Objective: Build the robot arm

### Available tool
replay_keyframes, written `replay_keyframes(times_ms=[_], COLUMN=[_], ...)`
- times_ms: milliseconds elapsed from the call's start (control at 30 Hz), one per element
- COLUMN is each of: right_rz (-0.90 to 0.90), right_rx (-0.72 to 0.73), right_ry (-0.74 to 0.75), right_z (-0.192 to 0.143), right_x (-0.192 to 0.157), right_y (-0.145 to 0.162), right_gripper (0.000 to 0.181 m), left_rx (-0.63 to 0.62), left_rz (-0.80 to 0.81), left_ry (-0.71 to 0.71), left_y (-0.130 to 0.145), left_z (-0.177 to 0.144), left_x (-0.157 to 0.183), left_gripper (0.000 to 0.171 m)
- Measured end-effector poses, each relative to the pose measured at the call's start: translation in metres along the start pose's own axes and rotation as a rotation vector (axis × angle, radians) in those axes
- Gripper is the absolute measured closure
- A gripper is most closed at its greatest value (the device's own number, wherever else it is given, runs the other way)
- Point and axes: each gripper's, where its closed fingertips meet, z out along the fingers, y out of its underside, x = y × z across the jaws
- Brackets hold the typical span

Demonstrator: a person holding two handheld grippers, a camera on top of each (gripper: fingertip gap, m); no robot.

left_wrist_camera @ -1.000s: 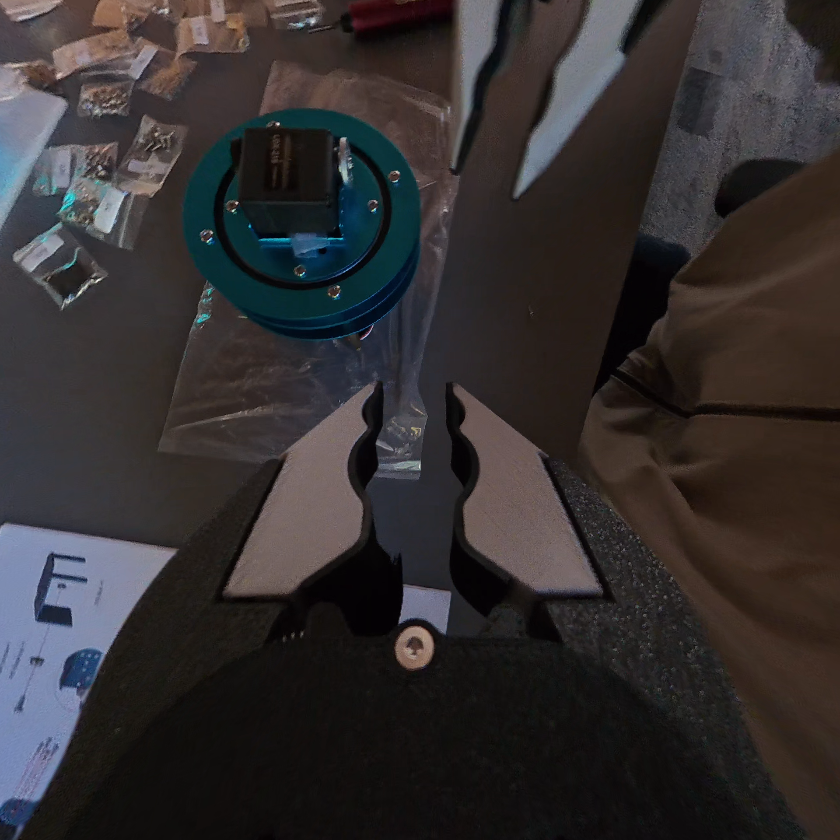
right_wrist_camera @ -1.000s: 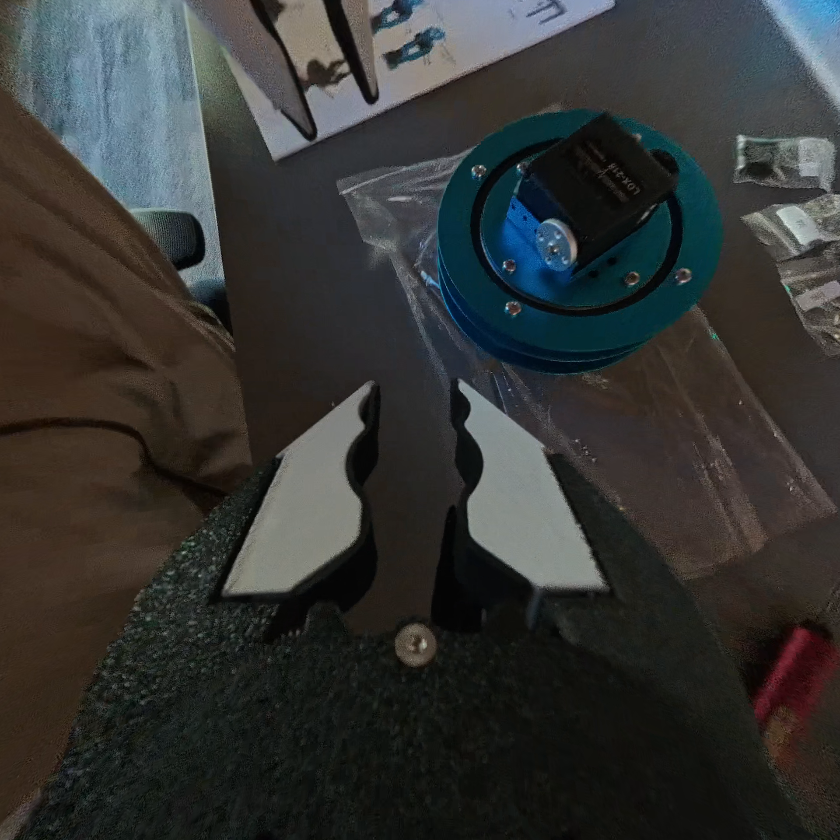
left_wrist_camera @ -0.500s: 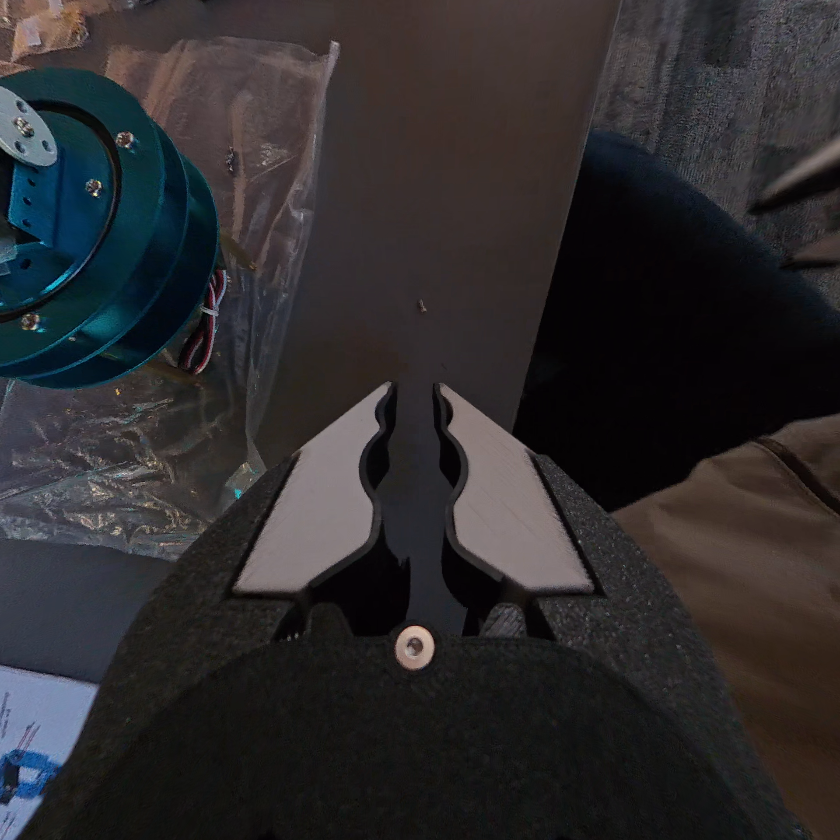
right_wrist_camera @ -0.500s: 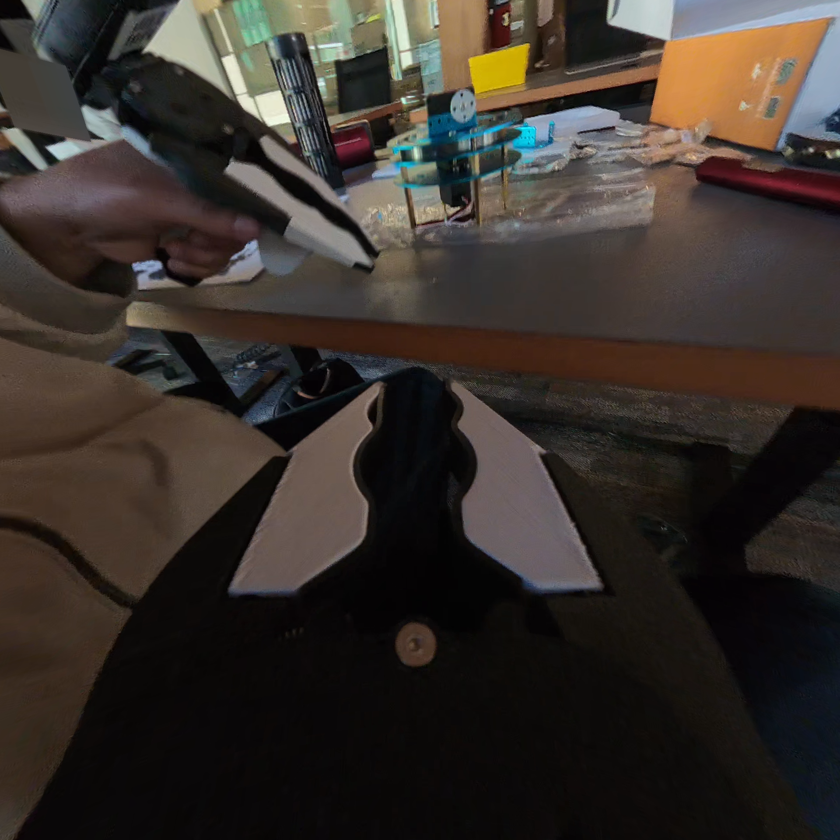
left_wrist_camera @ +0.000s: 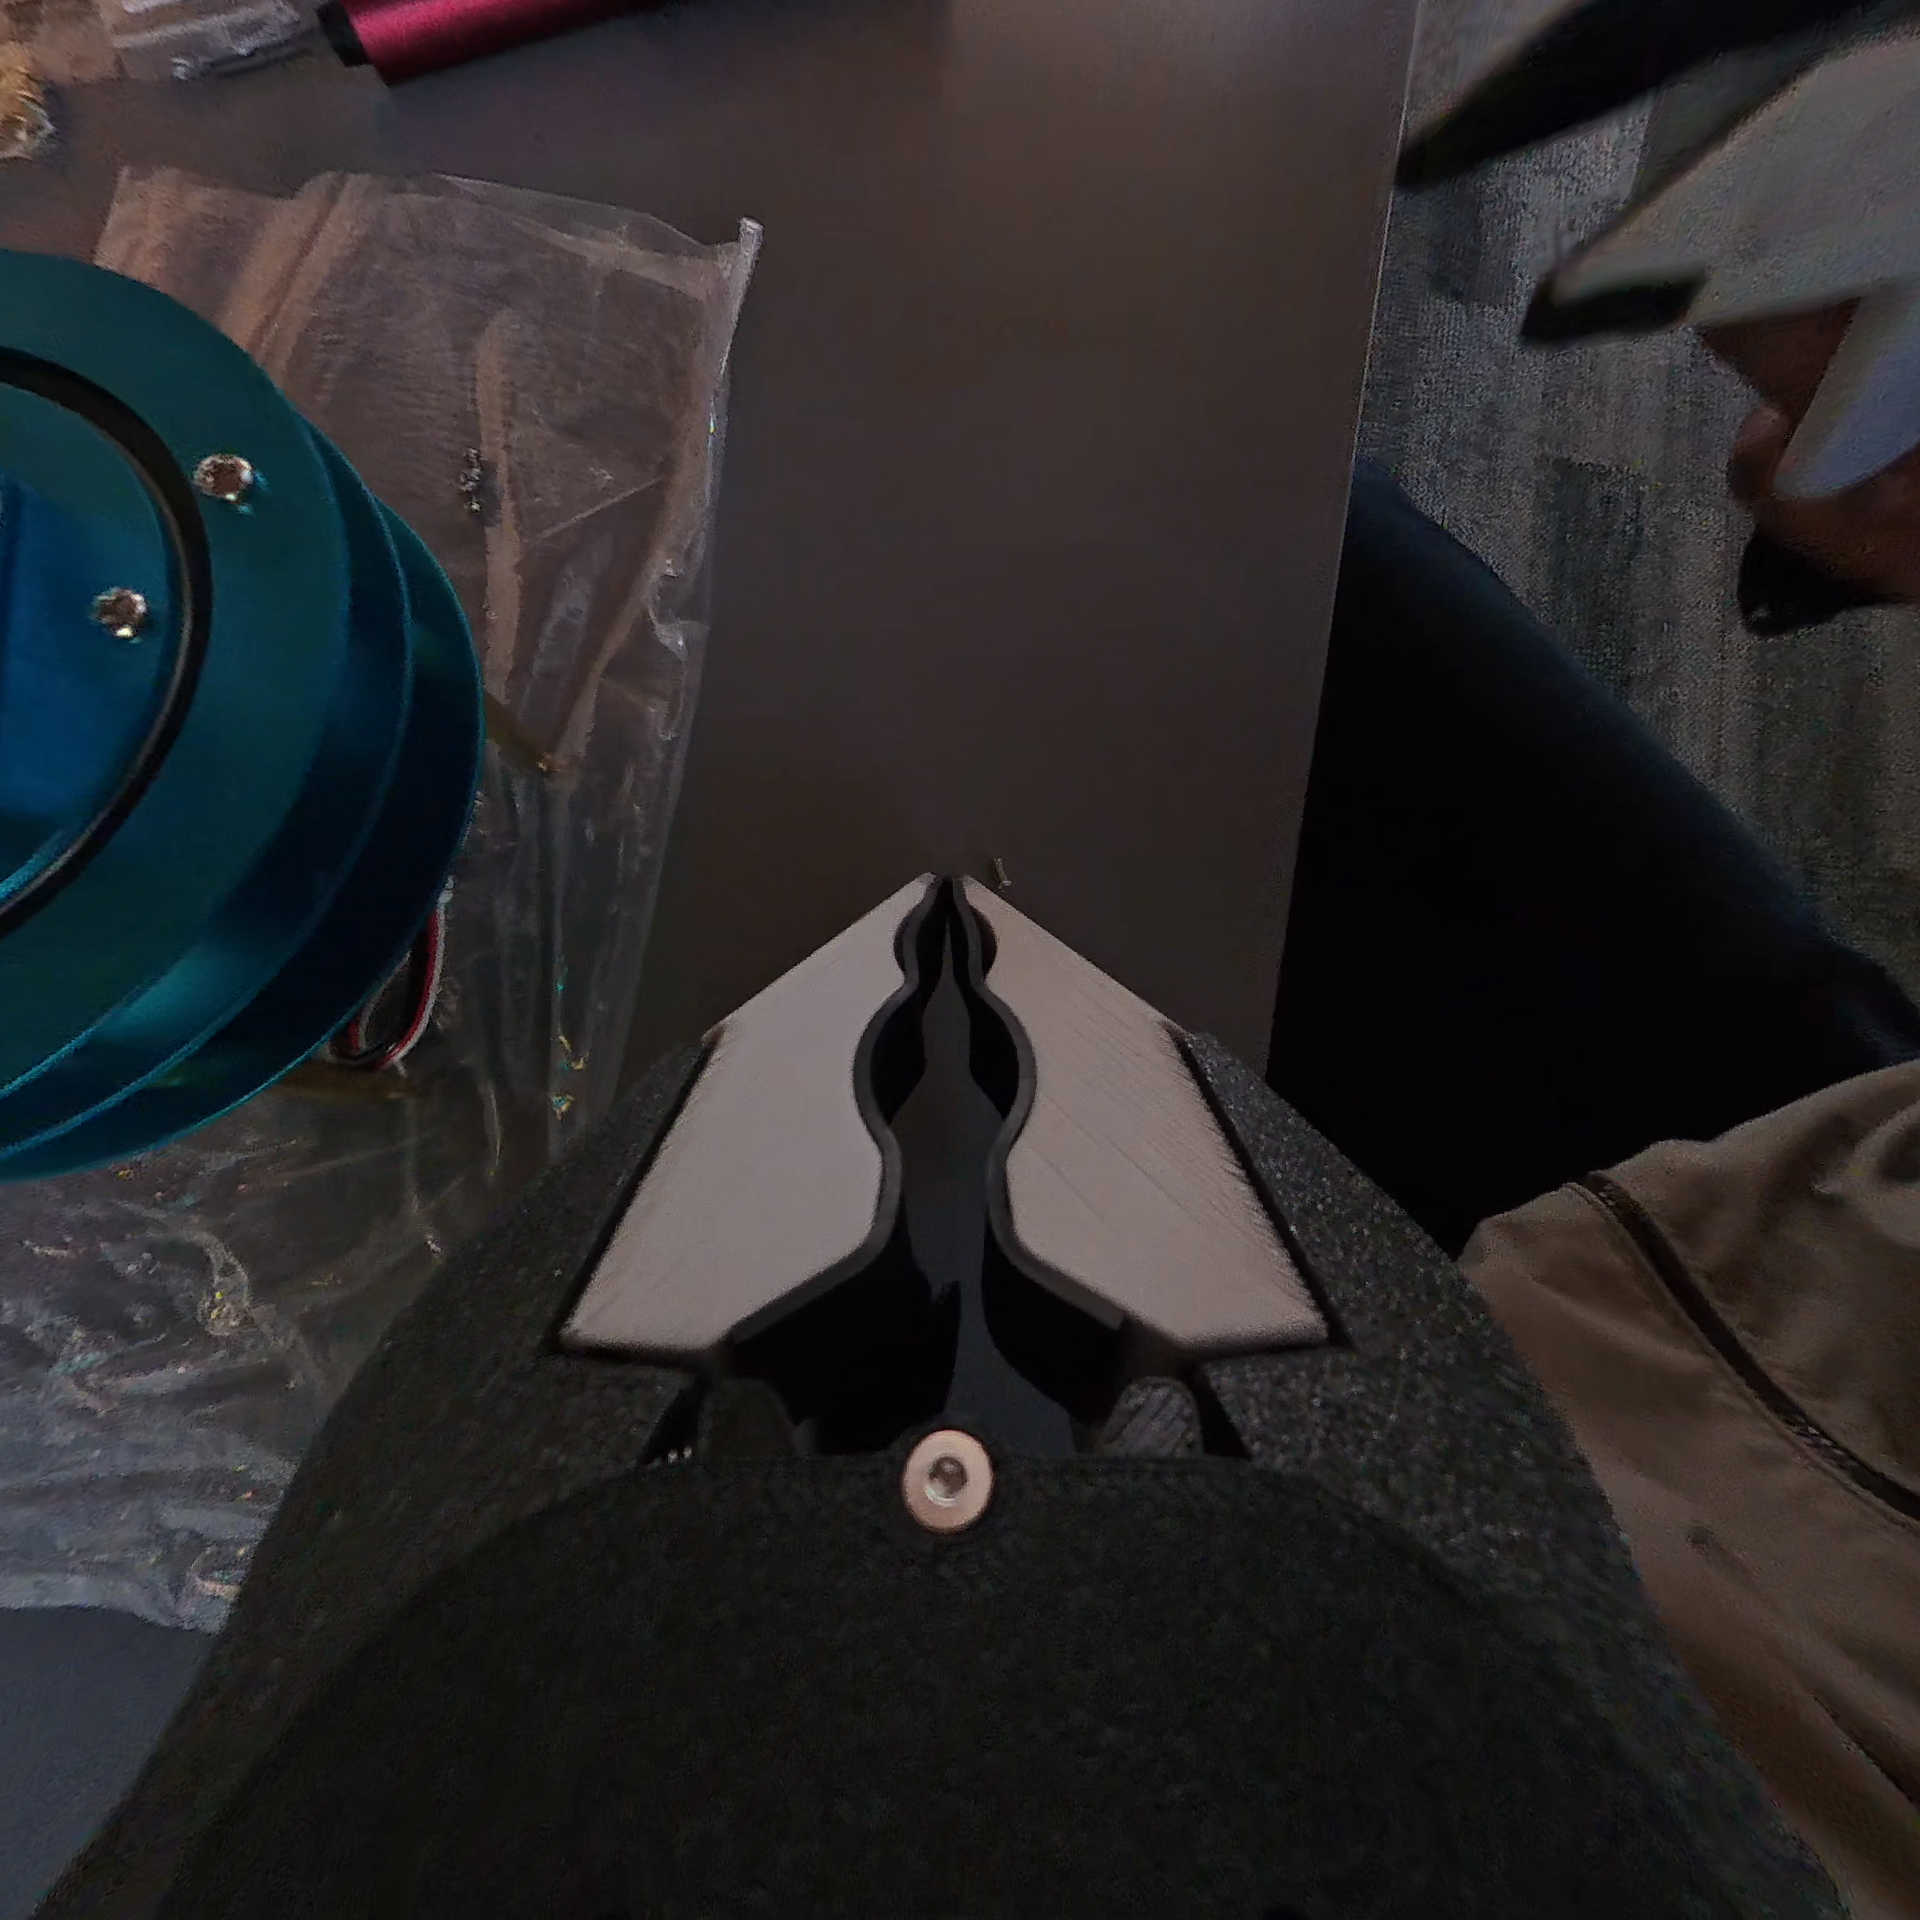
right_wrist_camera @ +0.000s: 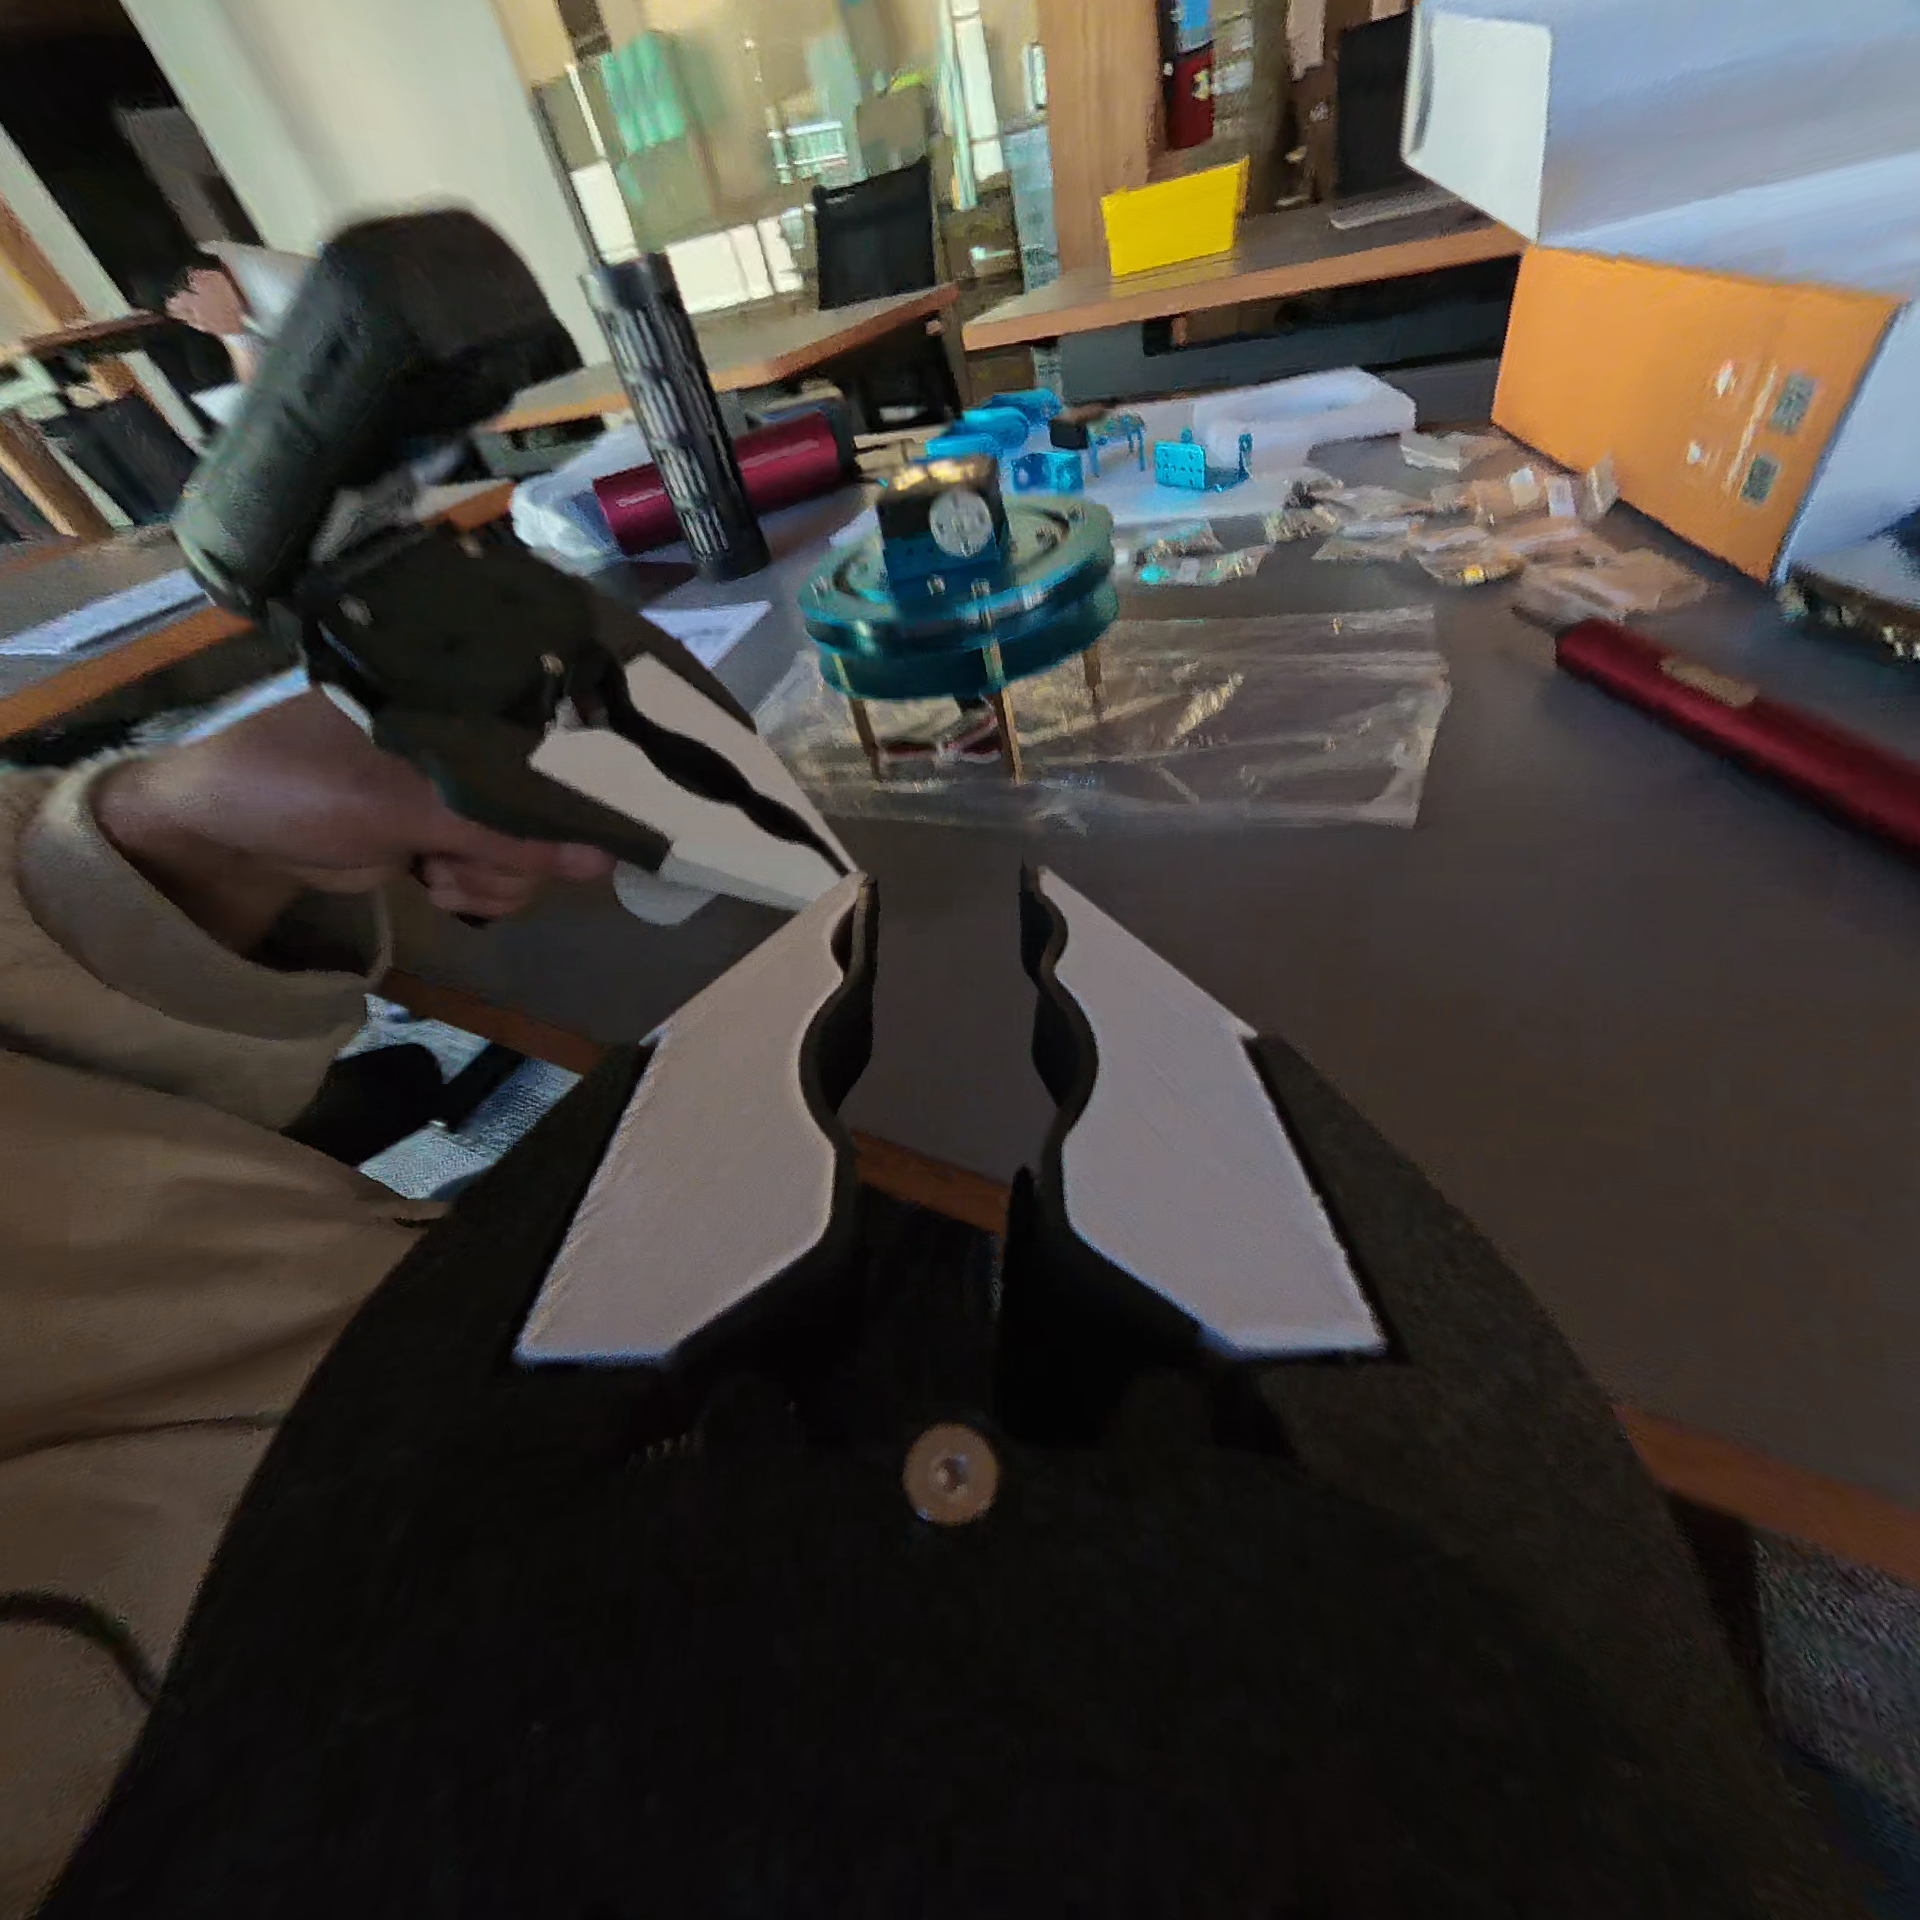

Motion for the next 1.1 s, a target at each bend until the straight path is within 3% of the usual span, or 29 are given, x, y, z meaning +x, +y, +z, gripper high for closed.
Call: replay_keyframes(times_ms=[100,200,333,467,567,767,1000,1100], right_rz=[-0.028,-0.121,-0.267,-0.278,-0.238,-0.295,-0.293,-0.334], right_rx=[-0.031,-0.192,-0.348,-0.462,-0.531,-0.627,-0.681,-0.676], right_ry=[0.087,0.102,0.103,0.091,0.009,0.024,0.083,0.102], right_z=[0.003,0.011,0.042,0.095,0.115,0.124,0.122,0.103], right_x=[0.011,0.043,0.127,0.211,0.224,0.232,0.232,0.209], right_y=[0.022,0.007,-0.028,-0.025,-0.016,0.000,0.006,-0.001], right_gripper=[0.159,0.146,0.134,0.141,0.143,0.151,0.163,0.163], left_rx=[-0.019,-0.011,-0.016,-0.010,-0.007,0.001,0.006,0.013], left_rz=[0.001,-0.021,-0.017,-0.030,-0.044,-0.083,-0.079,-0.068], left_ry=[0.023,0.055,0.072,0.076,0.074,0.115,0.135,0.136], left_y=[0.004,0.003,0.004,0.005,0.006,0.006,0.005,0.002], left_z=[0.007,0.009,0.008,0.007,0.006,0.006,0.007,0.007], left_x=[-0.001,0.001,0.000,0.001,0.002,0.009,0.015,0.016], left_gripper=[0.171,0.171,0.171,0.171,0.171,0.171,0.171,0.171])
